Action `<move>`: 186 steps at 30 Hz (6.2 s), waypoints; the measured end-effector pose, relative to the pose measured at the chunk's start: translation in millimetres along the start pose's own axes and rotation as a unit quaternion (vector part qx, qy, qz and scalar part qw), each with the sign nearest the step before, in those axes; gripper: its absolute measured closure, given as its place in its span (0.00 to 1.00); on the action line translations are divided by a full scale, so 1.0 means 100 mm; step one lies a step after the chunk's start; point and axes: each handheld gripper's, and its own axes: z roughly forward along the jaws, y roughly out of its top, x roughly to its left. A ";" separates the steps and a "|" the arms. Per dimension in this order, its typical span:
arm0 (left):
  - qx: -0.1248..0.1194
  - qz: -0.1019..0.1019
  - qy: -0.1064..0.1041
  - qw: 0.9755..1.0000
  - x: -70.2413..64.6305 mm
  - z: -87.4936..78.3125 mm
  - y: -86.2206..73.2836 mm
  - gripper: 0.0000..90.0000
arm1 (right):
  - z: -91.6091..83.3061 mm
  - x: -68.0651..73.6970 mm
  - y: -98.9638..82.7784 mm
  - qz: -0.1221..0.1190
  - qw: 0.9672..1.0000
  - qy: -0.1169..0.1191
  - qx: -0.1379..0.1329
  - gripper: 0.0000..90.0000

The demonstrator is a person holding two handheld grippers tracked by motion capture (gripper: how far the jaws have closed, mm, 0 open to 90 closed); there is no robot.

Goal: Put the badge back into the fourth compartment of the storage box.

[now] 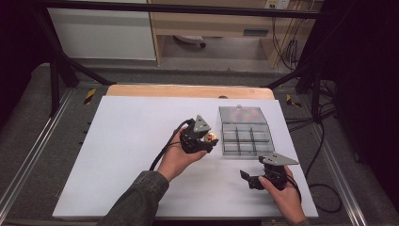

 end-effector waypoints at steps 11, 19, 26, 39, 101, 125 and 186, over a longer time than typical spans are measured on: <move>-0.003 0.006 -0.003 1.000 -0.03 0.10 0.16 0.53 | 0.00 0.00 0.00 -0.001 1.000 0.002 0.002 0.04; -0.009 0.000 -0.007 1.000 -0.05 0.16 0.24 0.53 | 0.01 0.02 0.01 -0.003 1.000 0.004 0.003 0.04; -0.019 -0.014 -0.012 1.000 0.00 0.20 0.30 0.53 | 0.02 0.02 0.01 -0.005 1.000 0.005 0.004 0.04; -0.013 -0.027 -0.025 0.999 0.00 0.32 0.28 0.53 | 0.02 0.02 0.01 -0.006 1.000 0.005 0.006 0.04; 0.038 0.000 -0.039 0.999 -0.18 0.67 0.20 0.53 | 0.02 0.02 0.01 -0.005 1.000 0.006 0.006 0.04; 0.035 -0.002 -0.037 0.999 -0.22 0.86 0.17 0.53 | 0.02 0.02 0.00 -0.003 1.000 0.007 0.006 0.04; 0.004 -0.026 -0.024 0.999 -0.21 0.87 0.22 0.18 | 0.02 0.02 0.00 -0.005 1.000 0.007 0.006 0.04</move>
